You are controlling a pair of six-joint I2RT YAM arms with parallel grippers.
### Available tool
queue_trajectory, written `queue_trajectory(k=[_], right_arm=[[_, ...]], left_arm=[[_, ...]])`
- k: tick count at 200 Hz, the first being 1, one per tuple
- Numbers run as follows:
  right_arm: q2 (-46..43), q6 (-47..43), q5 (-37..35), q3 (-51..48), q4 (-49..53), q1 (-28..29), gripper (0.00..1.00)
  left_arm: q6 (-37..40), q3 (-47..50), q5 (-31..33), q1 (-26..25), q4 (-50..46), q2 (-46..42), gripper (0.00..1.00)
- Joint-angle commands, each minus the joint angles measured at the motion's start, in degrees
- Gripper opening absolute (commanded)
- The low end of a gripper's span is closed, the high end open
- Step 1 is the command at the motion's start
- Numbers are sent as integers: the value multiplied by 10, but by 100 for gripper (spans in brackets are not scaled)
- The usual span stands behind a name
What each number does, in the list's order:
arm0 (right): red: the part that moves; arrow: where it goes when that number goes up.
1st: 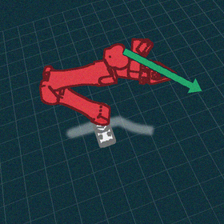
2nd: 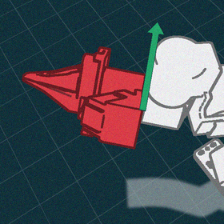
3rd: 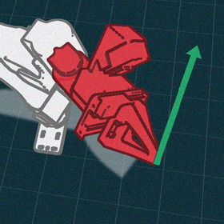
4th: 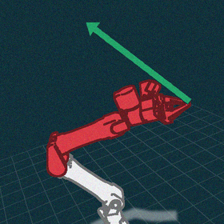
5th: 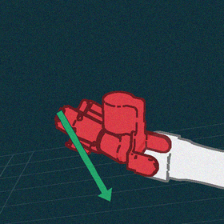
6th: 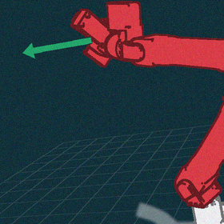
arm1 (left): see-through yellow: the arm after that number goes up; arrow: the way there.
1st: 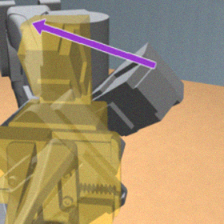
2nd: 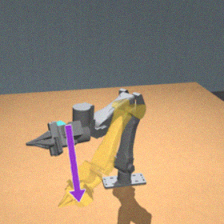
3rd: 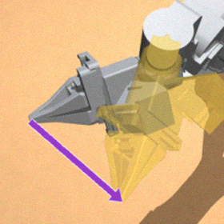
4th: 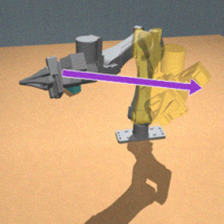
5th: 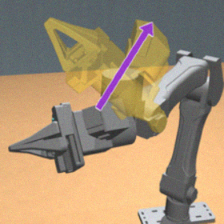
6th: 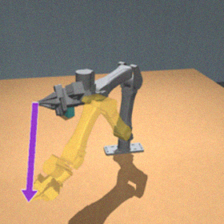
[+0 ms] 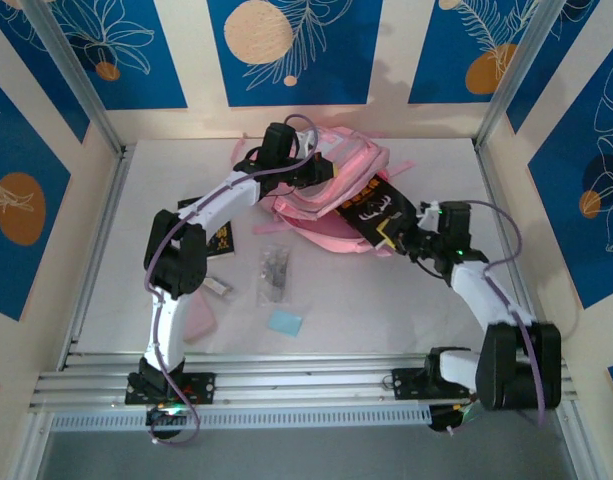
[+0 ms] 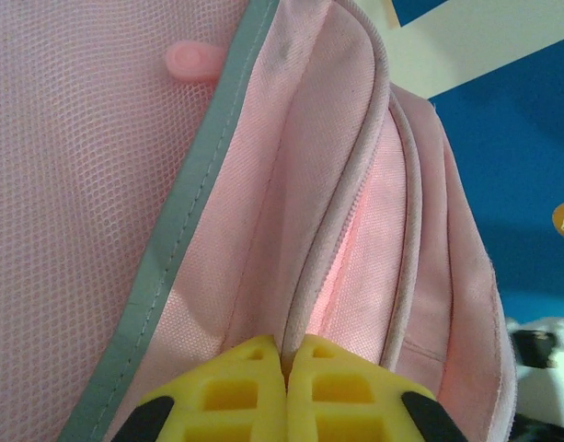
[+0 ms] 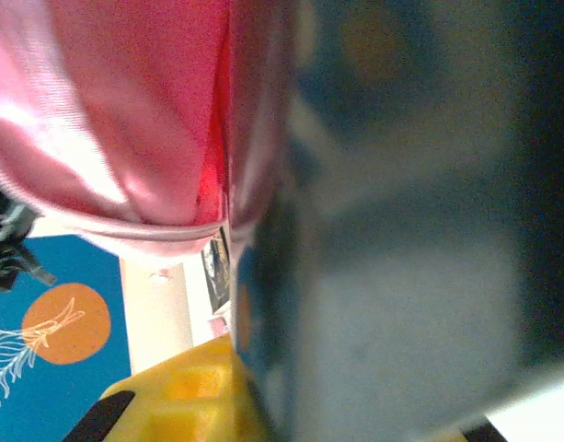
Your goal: Pack books, pencil case, and school supplies into a backpack
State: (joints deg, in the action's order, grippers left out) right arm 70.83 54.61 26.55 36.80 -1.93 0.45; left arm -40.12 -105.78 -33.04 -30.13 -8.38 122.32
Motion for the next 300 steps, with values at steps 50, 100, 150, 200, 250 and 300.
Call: queue_trajectory(k=[50, 100, 150, 200, 250, 300], right_arm=[[282, 86, -17, 154, -362, 88, 0], [439, 167, -68, 274, -381, 117, 0], [438, 175, -108, 292, -294, 127, 45], [292, 117, -141, 232, -79, 109, 89], [121, -9, -154, 190, 132, 72, 91], [-8, -172, -281, 212, 317, 82, 99]], left_arm=[[-16, 9, -24, -1, 38, -46, 0], [-17, 20, -16, -3, 36, -55, 0], [-19, 27, -8, -2, 40, -49, 0], [-20, 29, -2, -3, 47, -38, 0], [-22, 35, 4, -3, 55, -28, 0], [-30, 92, 7, -19, 79, -39, 0]])
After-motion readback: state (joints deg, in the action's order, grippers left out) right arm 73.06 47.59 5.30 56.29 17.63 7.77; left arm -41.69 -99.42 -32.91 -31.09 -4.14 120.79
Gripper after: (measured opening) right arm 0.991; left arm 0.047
